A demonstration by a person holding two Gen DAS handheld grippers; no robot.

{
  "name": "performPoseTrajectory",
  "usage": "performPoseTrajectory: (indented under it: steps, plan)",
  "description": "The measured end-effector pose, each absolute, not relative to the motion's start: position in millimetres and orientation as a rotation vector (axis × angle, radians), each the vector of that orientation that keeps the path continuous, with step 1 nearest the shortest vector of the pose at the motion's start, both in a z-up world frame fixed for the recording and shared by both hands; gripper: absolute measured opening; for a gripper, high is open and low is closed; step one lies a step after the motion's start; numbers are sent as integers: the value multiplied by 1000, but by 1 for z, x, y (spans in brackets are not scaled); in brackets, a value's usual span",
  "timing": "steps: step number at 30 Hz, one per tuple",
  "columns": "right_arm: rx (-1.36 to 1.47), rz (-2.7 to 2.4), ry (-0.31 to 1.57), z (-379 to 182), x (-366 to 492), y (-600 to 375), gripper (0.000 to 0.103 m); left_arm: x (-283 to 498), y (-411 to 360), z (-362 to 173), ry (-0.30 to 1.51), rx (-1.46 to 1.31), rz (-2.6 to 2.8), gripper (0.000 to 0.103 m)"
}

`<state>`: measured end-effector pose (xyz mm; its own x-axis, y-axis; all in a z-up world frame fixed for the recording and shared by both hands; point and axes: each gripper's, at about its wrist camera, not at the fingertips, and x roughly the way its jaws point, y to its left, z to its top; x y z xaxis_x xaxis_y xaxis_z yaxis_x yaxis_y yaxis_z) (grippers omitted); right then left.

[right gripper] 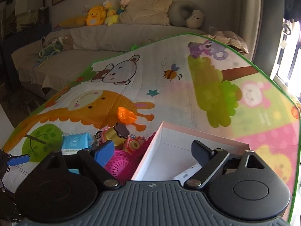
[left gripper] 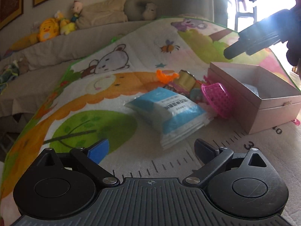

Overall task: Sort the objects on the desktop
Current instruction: 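Reach the right gripper to the orange cup toy and grasp it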

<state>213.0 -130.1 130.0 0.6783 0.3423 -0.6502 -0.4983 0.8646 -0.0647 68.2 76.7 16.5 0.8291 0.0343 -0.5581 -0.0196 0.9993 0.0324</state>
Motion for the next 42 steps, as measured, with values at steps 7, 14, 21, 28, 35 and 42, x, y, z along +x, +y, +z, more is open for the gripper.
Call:
performPoseTrajectory:
  steps: [7, 14, 21, 28, 35, 42]
  plan:
    - [-102, 428, 873, 115, 295, -92, 48, 61, 85, 12, 561, -54, -6, 102]
    - [-240, 413, 927, 92, 293, -64, 48, 56, 92, 13, 535, -108, -27, 103]
    - [-266, 478, 909, 88, 263, -57, 47, 58, 92, 13, 553, -125, -34, 103]
    - [-194, 591, 883, 109, 250, -50, 51, 59, 91, 13, 561, -121, -29, 103]
    - [-138, 436, 953, 89, 345, -15, 81, 60, 101, 11, 576, -190, -6, 103]
    - [-74, 413, 1015, 59, 386, -6, 40, 61, 112, 10, 581, -256, 10, 103]
